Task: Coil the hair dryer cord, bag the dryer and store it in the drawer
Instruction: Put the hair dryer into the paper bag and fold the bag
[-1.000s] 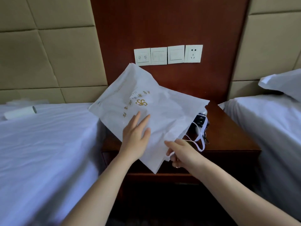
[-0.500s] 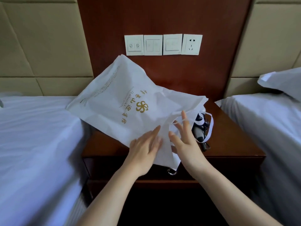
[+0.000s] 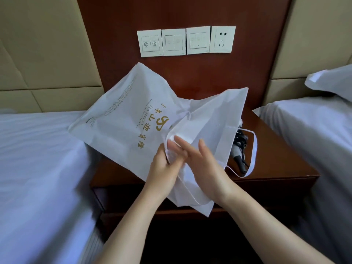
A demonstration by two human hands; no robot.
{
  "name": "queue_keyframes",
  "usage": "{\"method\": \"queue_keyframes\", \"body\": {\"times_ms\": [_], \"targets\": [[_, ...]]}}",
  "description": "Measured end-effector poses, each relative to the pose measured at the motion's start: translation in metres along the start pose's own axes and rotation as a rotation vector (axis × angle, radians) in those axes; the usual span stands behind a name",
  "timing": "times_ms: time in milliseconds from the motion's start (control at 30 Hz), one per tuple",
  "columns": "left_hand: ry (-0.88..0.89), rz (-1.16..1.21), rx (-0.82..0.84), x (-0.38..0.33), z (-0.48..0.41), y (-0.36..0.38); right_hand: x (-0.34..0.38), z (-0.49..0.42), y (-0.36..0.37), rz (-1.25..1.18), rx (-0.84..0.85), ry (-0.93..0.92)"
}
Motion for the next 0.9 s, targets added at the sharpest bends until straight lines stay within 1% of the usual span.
{"method": "queue_keyframes", "body": {"times_ms": [100, 167, 267, 367, 467, 600, 700, 733, 800, 900], "targets": [[-0.018, 0.017, -0.061, -0.005, 0.008, -0.013, -0.004, -0.001, 0.007, -0.021, 0.065, 0.05], [0.034, -0.052, -0.09, -0.013, 0.015, -0.022, -0.003, 0.001, 0.008, 0.057, 0.072, 0.057], [0.124, -0.169, -0.12, -0.025, 0.026, -0.032, 0.011, 0.01, 0.013, 0.272, 0.034, -0.014], [0.159, -0.228, -0.133, -0.029, 0.034, -0.04, 0.028, 0.019, 0.021, 0.429, -0.012, -0.161], [0.175, -0.271, -0.091, -0.032, 0.043, -0.042, 0.038, 0.023, 0.017, 0.581, -0.093, -0.255], [0.14, -0.367, -0.027, -0.029, 0.048, -0.045, 0.036, 0.029, 0.015, 0.64, -0.052, -0.271], [0.099, -0.386, 0.093, -0.033, 0.05, -0.04, 0.037, 0.035, 0.029, 0.836, -0.014, -0.368], [0.097, -0.373, 0.122, -0.036, 0.051, -0.037, 0.038, 0.036, 0.034, 0.855, 0.005, -0.383], [0.08, -0.311, 0.127, -0.041, 0.05, -0.034, 0.038, 0.037, 0.039, 0.811, 0.044, -0.381], [-0.014, -0.165, 0.057, -0.037, 0.045, -0.031, 0.033, 0.035, 0.033, 0.603, 0.066, -0.269]]}}
Point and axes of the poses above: each hand's wrist, its own z-axis away from the middle knuckle, its own y-axis out of the palm, x = y × z, the point moved 7 cm from there along -z, towards the middle knuckle, and after that the axes turned 2 degrees about x, right-handed, at the moved point
